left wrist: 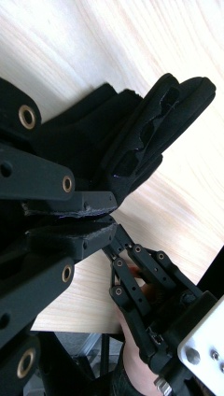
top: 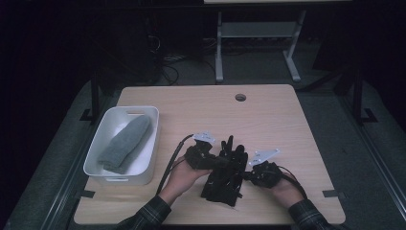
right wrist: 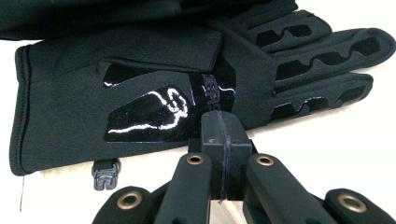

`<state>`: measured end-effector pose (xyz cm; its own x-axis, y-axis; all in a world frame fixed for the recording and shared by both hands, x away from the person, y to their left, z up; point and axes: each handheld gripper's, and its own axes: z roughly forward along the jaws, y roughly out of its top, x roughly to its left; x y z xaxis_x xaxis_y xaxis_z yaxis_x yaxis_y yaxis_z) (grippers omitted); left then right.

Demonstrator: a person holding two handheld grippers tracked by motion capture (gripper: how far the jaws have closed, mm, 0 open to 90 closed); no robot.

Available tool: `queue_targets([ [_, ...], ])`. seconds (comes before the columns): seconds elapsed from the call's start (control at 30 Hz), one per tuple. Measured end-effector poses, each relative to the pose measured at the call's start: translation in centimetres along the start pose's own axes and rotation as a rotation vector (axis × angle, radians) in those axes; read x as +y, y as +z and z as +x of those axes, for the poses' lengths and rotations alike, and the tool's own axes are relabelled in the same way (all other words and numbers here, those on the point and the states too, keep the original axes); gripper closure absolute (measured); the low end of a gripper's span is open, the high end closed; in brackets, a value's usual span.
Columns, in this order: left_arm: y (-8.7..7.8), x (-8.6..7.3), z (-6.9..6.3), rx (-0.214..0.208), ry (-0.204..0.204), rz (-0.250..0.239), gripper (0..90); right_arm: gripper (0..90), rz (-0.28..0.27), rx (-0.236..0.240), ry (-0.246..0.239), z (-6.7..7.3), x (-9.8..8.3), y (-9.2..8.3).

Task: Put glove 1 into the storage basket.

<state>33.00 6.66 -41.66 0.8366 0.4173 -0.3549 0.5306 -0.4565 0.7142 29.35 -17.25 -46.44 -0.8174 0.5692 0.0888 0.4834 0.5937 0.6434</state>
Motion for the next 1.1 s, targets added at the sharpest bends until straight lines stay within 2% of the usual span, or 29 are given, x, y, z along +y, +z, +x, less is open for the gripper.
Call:
queue_targets([
  [0.3, 1.7, 0.2, -0.5, -0.018, 0.010, 0.002, 81.7, 90.0, -0.001, 0.003, 0.005, 0.0, 0.0, -0.1],
  [0.4, 1.9, 0.2, -0.7, -0.029, 0.017, -0.014, 78.5, 90.0, -0.002, 0.003, 0.005, 0.0, 0.0, -0.1],
  [0.47, 1.9, 0.3, -0.8, -0.030, 0.026, -0.024, 73.4, 90.0, -0.008, 0.004, 0.007, 0.0, 0.0, -0.2],
  [0.53, 1.7, 0.4, -0.9, -0.027, 0.040, -0.028, 73.5, 90.0, -0.011, 0.001, 0.002, -0.1, 0.0, -0.3],
  [0.57, 1.6, 0.4, -0.9, -0.028, 0.045, -0.027, 75.2, 90.0, -0.009, 0.001, 0.012, -0.1, -0.1, -0.4],
  [0.63, 1.2, 0.4, -0.9, -0.020, 0.049, -0.025, 84.0, 90.0, -0.019, -0.008, 0.017, -0.4, -0.2, -0.8],
  [0.67, 1.0, 0.3, -0.9, -0.011, 0.050, -0.023, 84.0, 90.0, -0.019, -0.008, 0.017, -0.4, -0.2, -0.8],
  [0.7, 0.8, 0.2, -0.9, -0.011, 0.049, -0.021, 87.9, 90.0, -0.031, -0.019, 0.019, -0.5, -0.2, -1.3],
  [0.93, 0.0, -1.5, -0.8, 0.031, 0.060, 0.025, 89.3, 90.0, -0.060, -0.024, 0.039, -0.6, -0.4, -2.1],
  [1.1, -0.2, -3.0, -1.3, 0.025, 0.070, 0.059, 89.3, 89.8, -0.064, -0.020, 0.036, -0.6, -0.4, -2.2],
])
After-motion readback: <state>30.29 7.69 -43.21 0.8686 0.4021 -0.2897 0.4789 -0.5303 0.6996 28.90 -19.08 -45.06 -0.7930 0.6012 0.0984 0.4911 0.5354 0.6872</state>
